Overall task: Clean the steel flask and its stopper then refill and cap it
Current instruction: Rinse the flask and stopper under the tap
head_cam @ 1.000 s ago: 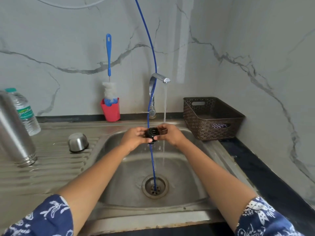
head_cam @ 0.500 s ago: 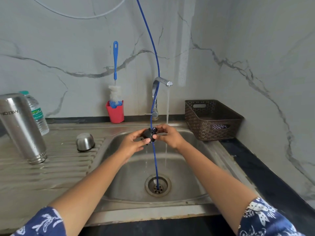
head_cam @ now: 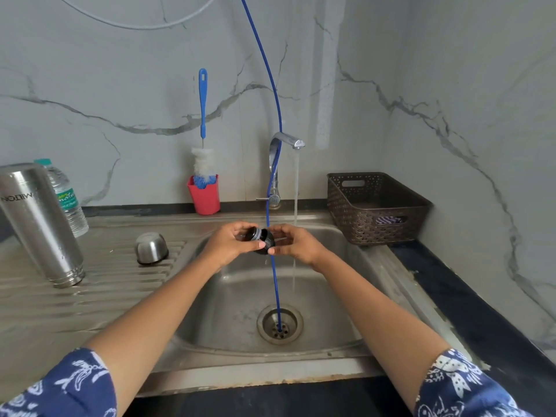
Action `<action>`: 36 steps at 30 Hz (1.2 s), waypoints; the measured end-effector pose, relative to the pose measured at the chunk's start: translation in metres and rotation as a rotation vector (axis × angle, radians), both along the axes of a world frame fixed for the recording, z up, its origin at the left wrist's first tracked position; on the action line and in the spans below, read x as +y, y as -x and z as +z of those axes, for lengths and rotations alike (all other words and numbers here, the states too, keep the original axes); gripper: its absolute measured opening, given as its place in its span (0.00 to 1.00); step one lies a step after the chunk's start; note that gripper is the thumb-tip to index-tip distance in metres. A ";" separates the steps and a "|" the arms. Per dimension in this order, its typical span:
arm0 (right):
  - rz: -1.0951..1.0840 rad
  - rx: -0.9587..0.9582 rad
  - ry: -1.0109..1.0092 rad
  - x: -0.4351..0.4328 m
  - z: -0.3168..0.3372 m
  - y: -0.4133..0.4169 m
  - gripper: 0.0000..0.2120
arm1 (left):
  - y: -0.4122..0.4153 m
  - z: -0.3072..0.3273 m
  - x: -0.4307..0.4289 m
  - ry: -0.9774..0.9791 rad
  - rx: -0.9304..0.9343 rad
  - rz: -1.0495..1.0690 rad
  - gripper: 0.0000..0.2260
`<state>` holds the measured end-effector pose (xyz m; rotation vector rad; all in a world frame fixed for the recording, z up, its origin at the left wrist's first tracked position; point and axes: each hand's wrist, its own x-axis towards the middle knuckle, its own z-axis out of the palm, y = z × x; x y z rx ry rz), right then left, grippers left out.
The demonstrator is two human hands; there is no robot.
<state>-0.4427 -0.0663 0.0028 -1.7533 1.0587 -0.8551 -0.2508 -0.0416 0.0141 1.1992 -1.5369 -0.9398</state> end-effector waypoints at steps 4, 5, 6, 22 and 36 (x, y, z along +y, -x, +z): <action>0.061 0.013 -0.025 0.002 0.000 -0.003 0.22 | 0.001 -0.006 0.002 -0.028 0.055 -0.015 0.17; 0.061 -0.003 -0.045 0.003 0.000 -0.002 0.21 | 0.002 -0.008 0.002 -0.047 0.087 -0.020 0.17; 0.063 -0.020 -0.066 0.004 0.000 -0.002 0.20 | 0.001 -0.009 0.002 -0.064 0.115 -0.021 0.18; 0.013 -0.004 -0.070 -0.002 0.018 -0.007 0.23 | 0.007 0.015 -0.002 0.023 -0.012 -0.019 0.20; -0.153 -0.427 -0.105 0.004 0.006 -0.014 0.09 | 0.000 0.001 0.012 -0.225 0.469 0.066 0.08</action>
